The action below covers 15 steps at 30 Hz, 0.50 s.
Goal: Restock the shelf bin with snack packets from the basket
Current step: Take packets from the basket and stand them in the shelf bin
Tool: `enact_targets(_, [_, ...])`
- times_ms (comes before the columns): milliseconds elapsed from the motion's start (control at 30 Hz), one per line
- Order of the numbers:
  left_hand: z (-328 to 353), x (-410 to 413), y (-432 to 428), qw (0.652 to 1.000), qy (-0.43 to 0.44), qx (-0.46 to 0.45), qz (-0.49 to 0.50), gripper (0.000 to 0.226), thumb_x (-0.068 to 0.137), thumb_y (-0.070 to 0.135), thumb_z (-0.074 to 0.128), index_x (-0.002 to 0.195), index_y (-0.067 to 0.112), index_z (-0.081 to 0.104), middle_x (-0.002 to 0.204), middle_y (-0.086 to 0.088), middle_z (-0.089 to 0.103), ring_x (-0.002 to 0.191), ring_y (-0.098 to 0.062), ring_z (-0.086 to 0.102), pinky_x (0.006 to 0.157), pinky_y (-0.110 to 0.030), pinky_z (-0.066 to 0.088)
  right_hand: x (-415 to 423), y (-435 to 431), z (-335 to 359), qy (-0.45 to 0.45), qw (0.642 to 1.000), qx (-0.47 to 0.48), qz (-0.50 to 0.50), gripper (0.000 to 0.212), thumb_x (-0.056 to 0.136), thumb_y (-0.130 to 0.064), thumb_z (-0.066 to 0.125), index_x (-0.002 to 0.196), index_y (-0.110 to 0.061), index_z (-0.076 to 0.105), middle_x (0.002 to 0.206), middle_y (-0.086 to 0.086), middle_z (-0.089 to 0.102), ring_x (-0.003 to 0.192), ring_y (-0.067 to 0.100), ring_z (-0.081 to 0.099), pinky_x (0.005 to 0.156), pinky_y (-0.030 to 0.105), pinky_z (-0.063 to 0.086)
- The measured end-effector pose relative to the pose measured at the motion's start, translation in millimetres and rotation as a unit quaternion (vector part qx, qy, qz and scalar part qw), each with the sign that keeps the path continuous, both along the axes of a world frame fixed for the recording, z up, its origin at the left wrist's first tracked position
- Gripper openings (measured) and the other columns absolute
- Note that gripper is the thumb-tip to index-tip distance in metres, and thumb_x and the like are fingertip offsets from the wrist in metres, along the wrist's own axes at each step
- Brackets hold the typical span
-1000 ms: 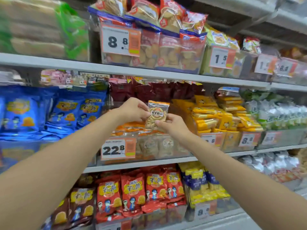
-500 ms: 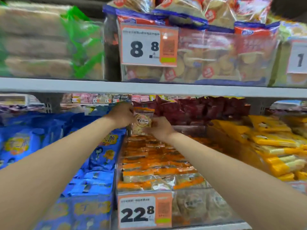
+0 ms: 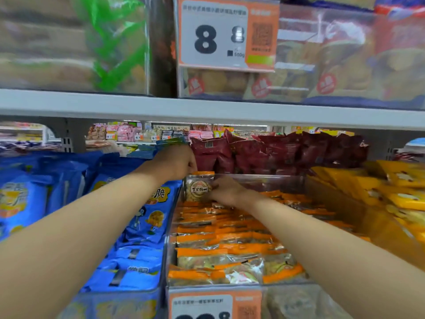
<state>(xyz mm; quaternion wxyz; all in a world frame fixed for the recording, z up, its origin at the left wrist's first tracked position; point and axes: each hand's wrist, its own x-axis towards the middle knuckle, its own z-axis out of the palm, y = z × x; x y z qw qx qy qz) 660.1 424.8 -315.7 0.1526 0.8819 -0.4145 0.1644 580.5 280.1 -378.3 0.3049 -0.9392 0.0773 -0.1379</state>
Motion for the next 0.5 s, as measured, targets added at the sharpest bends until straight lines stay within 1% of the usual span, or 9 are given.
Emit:
enact_targets(33, [0,-1,1,1.000,0.000,0.004,-0.004,0.015,0.092,0.015,0.064,0.101,0.016,0.076,0.108,0.001,0.072,0.097,-0.015,0.065,0.088,-0.031,0.051,-1,0,1,-0.007,1.000,0.007,-0.010,0.018,0.088,-0.024,0.069,0.099,-0.011,0.070,0.082,0.000,0.065,0.069,0.008,0.056,0.054,0.019,0.038])
enact_targets(67, [0,-1,2,1.000,0.000,0.007,-0.007,0.016,0.093,0.015,0.063,0.103,0.016,0.075,0.109,0.001,0.072,0.099,-0.016,0.064,0.090,-0.032,0.051,-1,-1,1,-0.015,1.000,0.010,-0.020,0.017,0.088,-0.026,0.068,0.096,-0.010,0.069,0.078,-0.001,0.062,0.067,0.008,0.054,0.054,0.020,0.037])
enact_targets(167, [-1,-2,4,1.000,0.000,0.004,-0.013,0.021,0.095,0.013,0.059,0.109,0.016,0.074,0.117,-0.001,0.069,0.106,-0.018,0.062,0.092,-0.031,0.048,-2,-1,-2,-0.015,1.000,0.000,-0.022,0.026,0.088,-0.026,0.067,0.098,-0.003,0.071,0.088,0.006,0.067,0.080,0.016,0.061,0.067,0.025,0.045])
enact_targets(233, [-2,-5,6,1.000,0.004,-0.010,-0.017,0.024,0.096,0.013,0.056,0.115,0.015,0.070,0.124,-0.003,0.065,0.114,-0.019,0.059,0.094,-0.029,0.043,-6,1,0,-0.016,1.000,-0.002,-0.026,0.025,0.087,-0.025,0.068,0.095,-0.001,0.070,0.081,0.007,0.064,0.070,0.014,0.058,0.061,0.026,0.042])
enact_targets(300, [-1,-11,9,0.999,0.007,-0.034,-0.020,0.026,0.097,0.013,0.055,0.119,0.015,0.067,0.127,-0.002,0.063,0.115,-0.019,0.057,0.091,-0.026,0.040,-11,1,4,-0.035,0.999,0.018,-0.035,0.017,0.086,-0.022,0.068,0.088,-0.005,0.070,0.075,0.006,0.060,0.061,0.011,0.053,0.059,0.026,0.039])
enact_targets(367, [-2,-21,13,0.998,-0.001,-0.054,-0.025,0.024,0.096,0.017,0.056,0.117,0.016,0.068,0.121,0.000,0.064,0.105,-0.016,0.058,0.084,-0.024,0.039,-22,2,9,-0.066,0.996,0.041,-0.046,0.014,0.087,-0.020,0.067,0.093,-0.008,0.070,0.083,0.005,0.065,0.073,0.014,0.059,0.067,0.027,0.044])
enact_targets(433, [-4,-36,14,0.997,0.004,-0.065,-0.033,0.019,0.093,0.021,0.060,0.110,0.020,0.070,0.110,0.003,0.066,0.095,-0.012,0.059,0.080,-0.026,0.043,-39,4,15,-0.099,0.992,0.047,-0.064,0.017,0.088,-0.018,0.064,0.102,-0.010,0.067,0.096,0.006,0.068,0.089,0.020,0.064,0.080,0.034,0.052])
enact_targets(467, [-5,-44,13,0.997,0.015,-0.067,-0.033,0.014,0.092,0.023,0.061,0.104,0.023,0.070,0.105,0.004,0.066,0.094,-0.012,0.060,0.080,-0.029,0.047,-50,5,18,-0.106,0.991,0.039,-0.073,0.020,0.089,-0.017,0.062,0.107,-0.010,0.067,0.100,0.006,0.068,0.091,0.022,0.064,0.079,0.036,0.054])
enact_targets(500, [-5,-54,12,0.997,0.028,-0.064,-0.025,0.008,0.091,0.025,0.062,0.097,0.027,0.068,0.101,0.006,0.066,0.092,-0.013,0.061,0.081,-0.032,0.051,-62,7,21,-0.104,0.991,0.028,-0.084,0.022,0.091,-0.016,0.059,0.110,-0.011,0.066,0.102,0.006,0.068,0.087,0.022,0.064,0.071,0.035,0.054])
